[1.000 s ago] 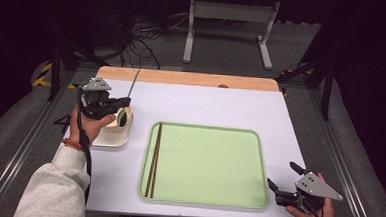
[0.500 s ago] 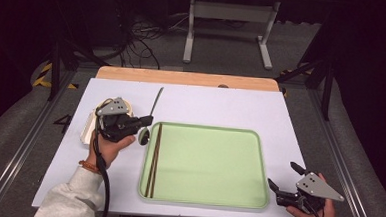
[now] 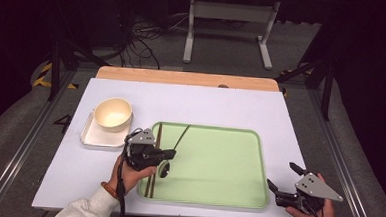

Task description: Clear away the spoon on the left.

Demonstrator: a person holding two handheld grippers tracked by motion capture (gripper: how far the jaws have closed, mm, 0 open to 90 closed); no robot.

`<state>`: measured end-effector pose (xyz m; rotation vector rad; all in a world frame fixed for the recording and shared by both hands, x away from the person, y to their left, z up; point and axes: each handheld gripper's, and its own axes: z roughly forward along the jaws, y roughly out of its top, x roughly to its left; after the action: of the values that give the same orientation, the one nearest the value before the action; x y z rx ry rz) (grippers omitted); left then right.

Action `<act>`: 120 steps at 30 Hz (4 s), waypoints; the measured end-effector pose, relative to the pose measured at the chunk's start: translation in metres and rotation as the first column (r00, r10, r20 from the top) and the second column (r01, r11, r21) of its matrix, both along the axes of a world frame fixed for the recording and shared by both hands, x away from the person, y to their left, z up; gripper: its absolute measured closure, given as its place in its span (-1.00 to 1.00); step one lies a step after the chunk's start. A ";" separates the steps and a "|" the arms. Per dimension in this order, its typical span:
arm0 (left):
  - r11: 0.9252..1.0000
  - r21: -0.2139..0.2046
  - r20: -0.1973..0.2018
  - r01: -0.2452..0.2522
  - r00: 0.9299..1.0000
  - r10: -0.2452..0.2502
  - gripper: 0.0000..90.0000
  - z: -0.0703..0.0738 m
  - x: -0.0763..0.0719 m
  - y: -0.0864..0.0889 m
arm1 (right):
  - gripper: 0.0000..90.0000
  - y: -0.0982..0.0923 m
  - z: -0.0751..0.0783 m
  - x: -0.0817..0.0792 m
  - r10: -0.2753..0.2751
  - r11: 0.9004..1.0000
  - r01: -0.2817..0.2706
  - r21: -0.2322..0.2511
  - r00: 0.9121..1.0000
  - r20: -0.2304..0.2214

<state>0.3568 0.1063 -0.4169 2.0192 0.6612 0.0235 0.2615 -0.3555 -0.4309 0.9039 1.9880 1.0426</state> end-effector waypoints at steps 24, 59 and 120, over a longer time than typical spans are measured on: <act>0.997 0.068 -0.083 0.022 0.996 -0.016 0.84 -0.038 -0.016 0.003 | -0.75 0.001 -0.002 0.001 0.010 1.000 -0.010 -0.005 1.000 -0.012; 0.900 0.384 0.120 0.206 0.955 -0.270 1.00 -0.035 0.008 -0.053 | -0.74 -0.002 -0.001 -0.004 -0.001 1.000 0.001 -0.006 1.000 -0.005; 0.964 0.256 0.227 0.064 0.966 -0.125 0.71 -0.003 -0.010 0.036 | -0.76 0.001 -0.001 0.000 0.009 1.000 -0.009 -0.013 1.000 -0.009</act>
<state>0.3464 0.1422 -0.4199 2.2394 0.4215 0.3039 0.2617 -0.3543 -0.4324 0.8947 2.0064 1.0307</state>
